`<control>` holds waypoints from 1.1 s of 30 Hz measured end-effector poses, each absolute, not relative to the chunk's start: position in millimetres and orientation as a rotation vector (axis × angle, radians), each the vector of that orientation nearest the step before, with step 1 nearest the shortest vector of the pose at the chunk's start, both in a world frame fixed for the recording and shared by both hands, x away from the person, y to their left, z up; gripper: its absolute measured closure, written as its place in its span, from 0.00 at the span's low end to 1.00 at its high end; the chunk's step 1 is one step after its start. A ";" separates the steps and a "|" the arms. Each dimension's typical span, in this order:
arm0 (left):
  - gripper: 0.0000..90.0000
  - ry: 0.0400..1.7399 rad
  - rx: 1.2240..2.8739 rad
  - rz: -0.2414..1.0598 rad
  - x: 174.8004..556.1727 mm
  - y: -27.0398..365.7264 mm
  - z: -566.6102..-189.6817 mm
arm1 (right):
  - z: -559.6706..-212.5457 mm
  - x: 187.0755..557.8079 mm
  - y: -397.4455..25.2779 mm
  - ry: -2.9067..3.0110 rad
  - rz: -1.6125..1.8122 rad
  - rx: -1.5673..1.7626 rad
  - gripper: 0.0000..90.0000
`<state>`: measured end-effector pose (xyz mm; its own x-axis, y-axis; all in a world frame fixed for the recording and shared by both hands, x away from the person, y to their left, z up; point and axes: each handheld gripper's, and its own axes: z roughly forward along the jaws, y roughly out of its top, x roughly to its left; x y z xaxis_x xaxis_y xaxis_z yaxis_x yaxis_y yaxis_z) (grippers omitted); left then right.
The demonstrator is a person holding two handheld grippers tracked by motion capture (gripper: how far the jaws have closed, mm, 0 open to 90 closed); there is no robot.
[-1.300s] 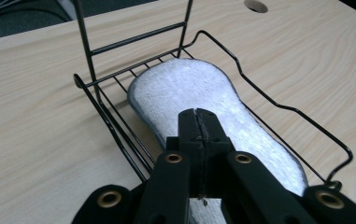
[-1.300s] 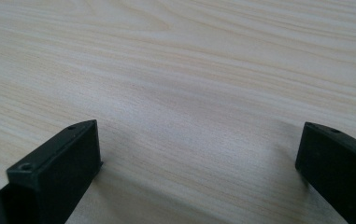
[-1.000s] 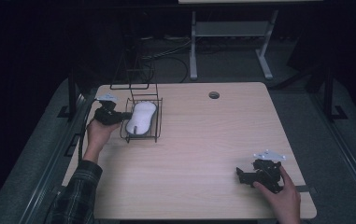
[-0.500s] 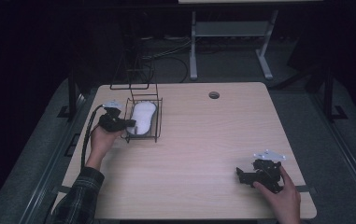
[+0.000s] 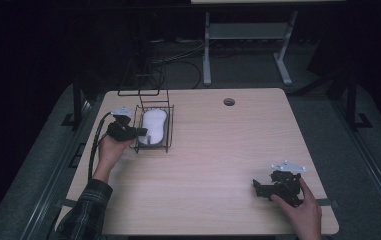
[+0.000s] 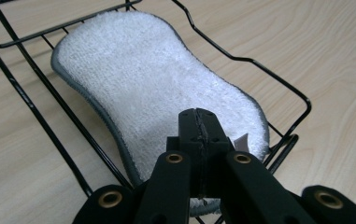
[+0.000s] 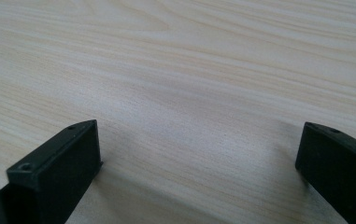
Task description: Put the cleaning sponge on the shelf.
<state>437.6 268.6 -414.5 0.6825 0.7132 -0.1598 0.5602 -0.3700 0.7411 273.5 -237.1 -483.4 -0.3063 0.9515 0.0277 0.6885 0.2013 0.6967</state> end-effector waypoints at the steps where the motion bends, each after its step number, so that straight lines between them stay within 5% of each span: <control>1: 1.00 0.978 2.071 0.242 436.6 269.2 -413.6 | -483.4 273.5 -237.1 2.072 0.866 1.528 0.00; 29: 1.00 0.926 2.048 0.263 369.2 289.2 -389.1 | -483.4 273.5 -237.1 2.072 0.865 1.528 0.00; 33: 0.92 0.922 2.056 0.261 359.2 289.8 -388.0 | -483.4 273.4 -237.1 2.072 0.865 1.528 0.00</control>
<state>359.2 289.8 -388.0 0.7066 0.6936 -0.1402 0.5170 -0.3708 0.7715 273.4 -237.1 -483.4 -0.3062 0.9516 0.0276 0.6886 0.2014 0.6966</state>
